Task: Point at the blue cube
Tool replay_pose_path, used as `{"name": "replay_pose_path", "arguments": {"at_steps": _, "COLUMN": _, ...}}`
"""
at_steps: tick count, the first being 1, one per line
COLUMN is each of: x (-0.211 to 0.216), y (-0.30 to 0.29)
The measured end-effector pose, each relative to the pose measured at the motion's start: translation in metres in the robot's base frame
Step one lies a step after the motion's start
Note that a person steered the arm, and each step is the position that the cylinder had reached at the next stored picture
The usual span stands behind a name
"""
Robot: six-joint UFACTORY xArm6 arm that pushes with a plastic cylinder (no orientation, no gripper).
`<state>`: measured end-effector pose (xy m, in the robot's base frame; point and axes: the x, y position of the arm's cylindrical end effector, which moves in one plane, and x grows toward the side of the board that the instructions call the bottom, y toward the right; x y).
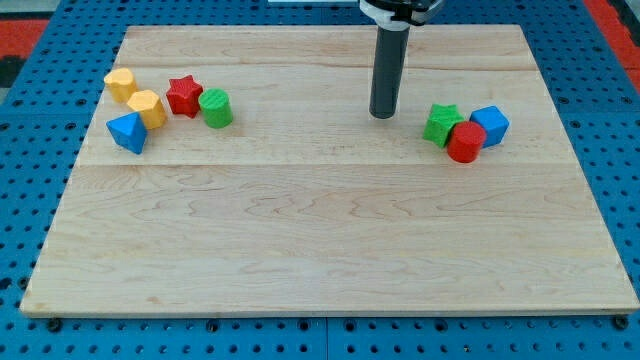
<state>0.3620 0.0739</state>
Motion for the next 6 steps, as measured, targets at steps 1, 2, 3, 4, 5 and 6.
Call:
{"name": "replay_pose_path", "arguments": {"at_steps": 1, "x": 0.0, "y": 0.0}}
{"name": "replay_pose_path", "arguments": {"at_steps": 2, "x": 0.0, "y": 0.0}}
{"name": "replay_pose_path", "arguments": {"at_steps": 3, "x": -0.001, "y": -0.015}}
{"name": "replay_pose_path", "arguments": {"at_steps": 4, "x": -0.044, "y": -0.015}}
{"name": "replay_pose_path", "arguments": {"at_steps": 5, "x": -0.058, "y": 0.08}}
{"name": "replay_pose_path", "arguments": {"at_steps": 6, "x": -0.034, "y": 0.184}}
